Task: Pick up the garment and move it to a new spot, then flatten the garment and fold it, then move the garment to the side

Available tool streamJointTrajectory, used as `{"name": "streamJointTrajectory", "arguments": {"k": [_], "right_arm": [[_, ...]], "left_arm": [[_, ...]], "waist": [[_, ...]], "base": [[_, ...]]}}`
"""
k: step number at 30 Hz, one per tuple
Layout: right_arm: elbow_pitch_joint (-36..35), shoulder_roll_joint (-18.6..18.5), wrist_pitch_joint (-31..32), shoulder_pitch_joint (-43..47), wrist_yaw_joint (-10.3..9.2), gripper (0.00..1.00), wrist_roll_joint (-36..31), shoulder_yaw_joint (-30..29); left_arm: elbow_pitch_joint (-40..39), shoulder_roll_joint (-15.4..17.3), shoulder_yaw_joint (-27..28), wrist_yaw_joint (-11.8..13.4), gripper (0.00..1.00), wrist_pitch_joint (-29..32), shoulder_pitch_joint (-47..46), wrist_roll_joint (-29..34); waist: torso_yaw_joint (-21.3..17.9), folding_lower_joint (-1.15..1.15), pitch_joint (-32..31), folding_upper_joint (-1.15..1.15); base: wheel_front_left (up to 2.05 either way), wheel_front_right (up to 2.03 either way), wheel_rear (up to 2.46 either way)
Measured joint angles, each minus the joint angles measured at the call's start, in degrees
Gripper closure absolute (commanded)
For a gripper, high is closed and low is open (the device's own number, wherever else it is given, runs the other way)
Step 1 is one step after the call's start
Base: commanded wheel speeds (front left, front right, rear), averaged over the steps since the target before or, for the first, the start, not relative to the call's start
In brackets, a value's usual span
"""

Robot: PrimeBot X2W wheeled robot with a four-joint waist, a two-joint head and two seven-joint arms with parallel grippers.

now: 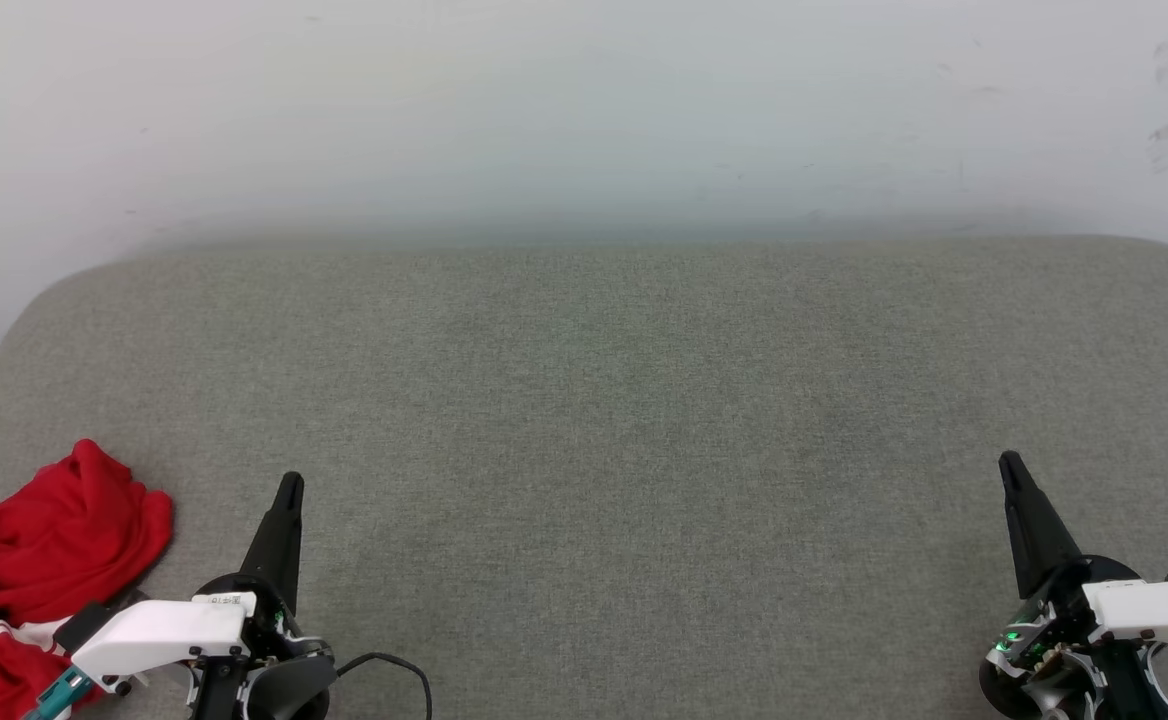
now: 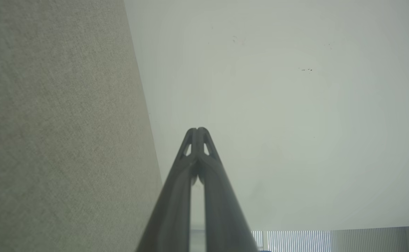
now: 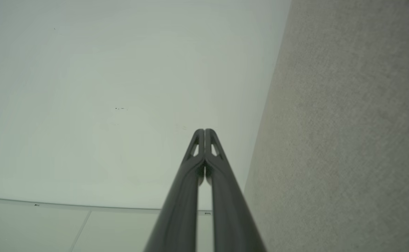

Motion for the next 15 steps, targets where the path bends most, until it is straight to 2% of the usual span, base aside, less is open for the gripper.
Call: {"name": "streamJointTrajectory", "arguments": {"k": [15], "right_arm": [[0.0, 0.1, 0.1, 0.0, 0.0, 1.0, 0.0, -0.1]], "left_arm": [[0.0, -0.1, 0.1, 0.0, 1.0, 0.2, 0.0, 0.2]], "waist": [[0.0, 0.0, 0.0, 0.0]], "base": [[0.0, 0.0, 0.0]]}}
